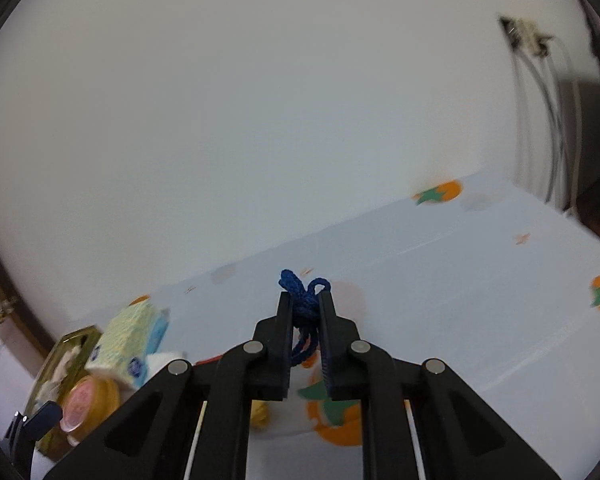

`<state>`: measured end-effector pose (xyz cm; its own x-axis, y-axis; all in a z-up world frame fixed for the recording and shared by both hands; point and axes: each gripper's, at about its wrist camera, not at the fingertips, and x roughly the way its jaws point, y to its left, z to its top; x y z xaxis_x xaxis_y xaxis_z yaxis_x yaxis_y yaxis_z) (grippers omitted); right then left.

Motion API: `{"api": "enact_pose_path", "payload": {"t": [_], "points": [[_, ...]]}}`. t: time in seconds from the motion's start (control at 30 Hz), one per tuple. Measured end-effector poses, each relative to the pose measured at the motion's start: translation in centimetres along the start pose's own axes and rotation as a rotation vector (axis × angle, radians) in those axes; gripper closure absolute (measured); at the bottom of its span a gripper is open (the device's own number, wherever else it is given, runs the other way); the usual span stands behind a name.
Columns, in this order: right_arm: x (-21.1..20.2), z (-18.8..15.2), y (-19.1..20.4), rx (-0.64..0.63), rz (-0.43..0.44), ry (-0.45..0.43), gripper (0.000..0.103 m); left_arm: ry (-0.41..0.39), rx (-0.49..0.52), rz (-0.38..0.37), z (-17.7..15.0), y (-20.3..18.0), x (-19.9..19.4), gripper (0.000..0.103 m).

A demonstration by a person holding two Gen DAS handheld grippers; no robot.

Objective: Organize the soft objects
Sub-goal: 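Grasp the blue string toy with the right gripper, then grasp the yellow cloth with the left gripper while the right gripper holds the blue string, then carry the yellow cloth and blue string toward the gold tray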

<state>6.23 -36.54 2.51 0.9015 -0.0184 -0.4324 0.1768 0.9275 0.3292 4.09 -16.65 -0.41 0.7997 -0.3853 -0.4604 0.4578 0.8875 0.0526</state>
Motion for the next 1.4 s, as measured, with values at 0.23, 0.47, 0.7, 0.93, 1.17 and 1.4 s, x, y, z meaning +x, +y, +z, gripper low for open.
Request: {"api": "enact_pose_path", "payload": {"t": [0.23, 0.47, 0.7, 0.93, 1.17, 1.4], "points": [[-1.0, 0.8, -0.6, -0.001, -0.104, -0.072, 0.09, 0.132, -0.058, -0.036, 2.4, -2.6, 7.1, 0.011], [-1.5, 1.0, -0.7, 0.007, -0.107, -0.093, 0.09, 0.335, -0.167, 0.036, 1.9, -2.2, 13.5, 0.016], [-1.3, 1.0, -0.6, 0.004, -0.092, -0.083, 0.09, 0.401, -0.206, 0.058, 1.4, -1.5, 15.0, 0.026], [-1.0, 0.8, -0.9, 0.007, -0.107, -0.076, 0.09, 0.339, -0.289, -0.103, 1.2, 1.1, 13.7, 0.082], [-1.3, 0.7, -0.6, 0.0, -0.116, -0.099, 0.09, 0.064, -0.242, -0.272, 1.8, 1.5, 7.9, 0.082], [-1.6, 0.4, 0.2, -0.041, -0.124, -0.134, 0.09, -0.062, -0.144, -0.17, 1.8, 1.7, 4.7, 0.082]]}}
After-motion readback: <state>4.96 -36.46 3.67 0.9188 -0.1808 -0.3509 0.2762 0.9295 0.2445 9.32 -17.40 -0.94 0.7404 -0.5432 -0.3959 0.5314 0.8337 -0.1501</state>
